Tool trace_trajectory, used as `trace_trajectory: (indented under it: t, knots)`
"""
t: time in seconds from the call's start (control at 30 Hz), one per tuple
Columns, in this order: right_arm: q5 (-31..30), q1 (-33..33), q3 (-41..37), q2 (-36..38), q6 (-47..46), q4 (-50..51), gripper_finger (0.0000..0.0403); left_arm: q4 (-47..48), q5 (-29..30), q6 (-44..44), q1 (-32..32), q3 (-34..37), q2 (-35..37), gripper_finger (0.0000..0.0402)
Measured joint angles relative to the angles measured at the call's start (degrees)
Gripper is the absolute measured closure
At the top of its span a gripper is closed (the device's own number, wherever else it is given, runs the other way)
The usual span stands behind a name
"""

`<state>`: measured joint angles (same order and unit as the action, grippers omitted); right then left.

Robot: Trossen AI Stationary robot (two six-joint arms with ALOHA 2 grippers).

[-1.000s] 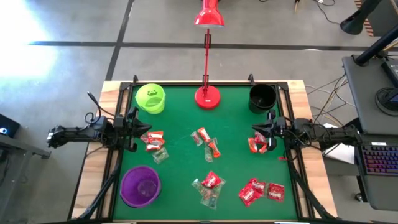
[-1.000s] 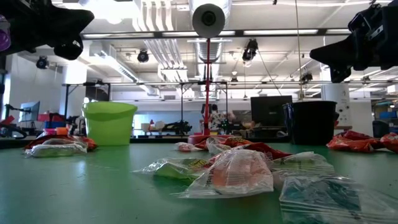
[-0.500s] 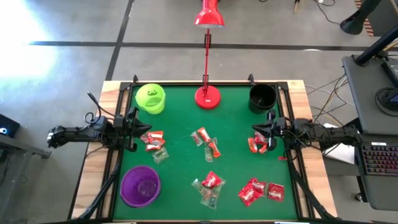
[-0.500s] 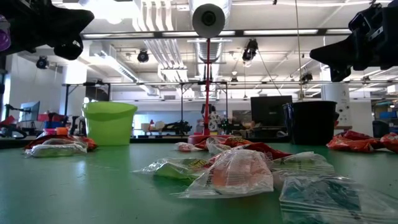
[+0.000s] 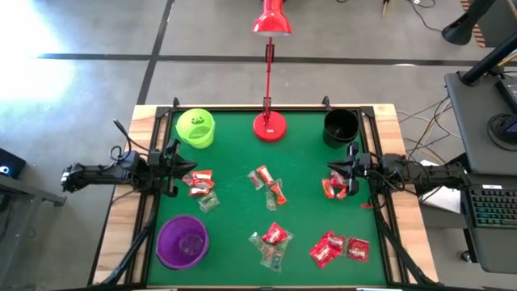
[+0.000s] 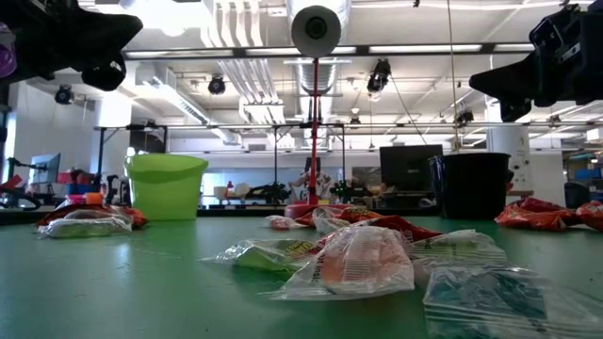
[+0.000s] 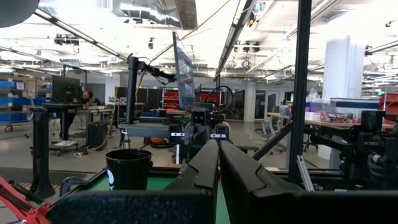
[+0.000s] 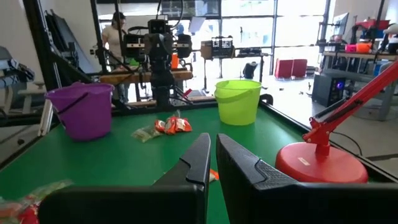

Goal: Sort candy
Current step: Put the transparent candy into the green bucket

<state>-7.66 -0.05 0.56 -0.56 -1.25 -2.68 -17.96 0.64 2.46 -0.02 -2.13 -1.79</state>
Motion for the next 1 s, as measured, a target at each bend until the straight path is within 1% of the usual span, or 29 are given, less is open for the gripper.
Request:
trace_trajectory:
  t: [0.2, 0.4, 0.53, 0.57, 0.7, 0.9, 1.0]
  knots:
    - [0.0, 0.0, 0.0, 0.0, 0.2, -0.3, 0.0380, 0.0, 0.0, 0.0, 0.0, 0.0, 0.0, 0.0402]
    - [0.0, 0.0, 0.0, 0.0, -1.7, -1.0, 0.0380, 0.0, 0.0, 0.0, 0.0, 0.0, 0.0, 0.0402]
    - [-0.2, 0.0, 0.0, 0.0, -0.9, -1.1, 0.0380, 0.0, 0.0, 0.0, 0.0, 0.0, 0.0, 0.0402]
    - [-1.2, 0.0, 0.0, 0.0, -1.7, -1.1, 0.0380, 0.0, 0.0, 0.0, 0.0, 0.0, 0.0, 0.0402]
    - [-8.5, 0.0, 0.0, -0.3, -8.6, -1.1, 0.0380, 0.0, 0.0, 0.0, 0.0, 0.0, 0.0, 0.0402]
    - [-8.4, 0.0, 0.2, -0.3, -14.6, -3.3, 0.0378, 0.0, 0.0, 0.0, 0.0, 0.0, 0.0, 0.0402]
    - [-8.5, 0.0, 0.7, -0.4, -14.1, -3.3, 0.0380, 0.0, 0.0, 0.0, 0.0, 0.0, 0.0, 0.0402]
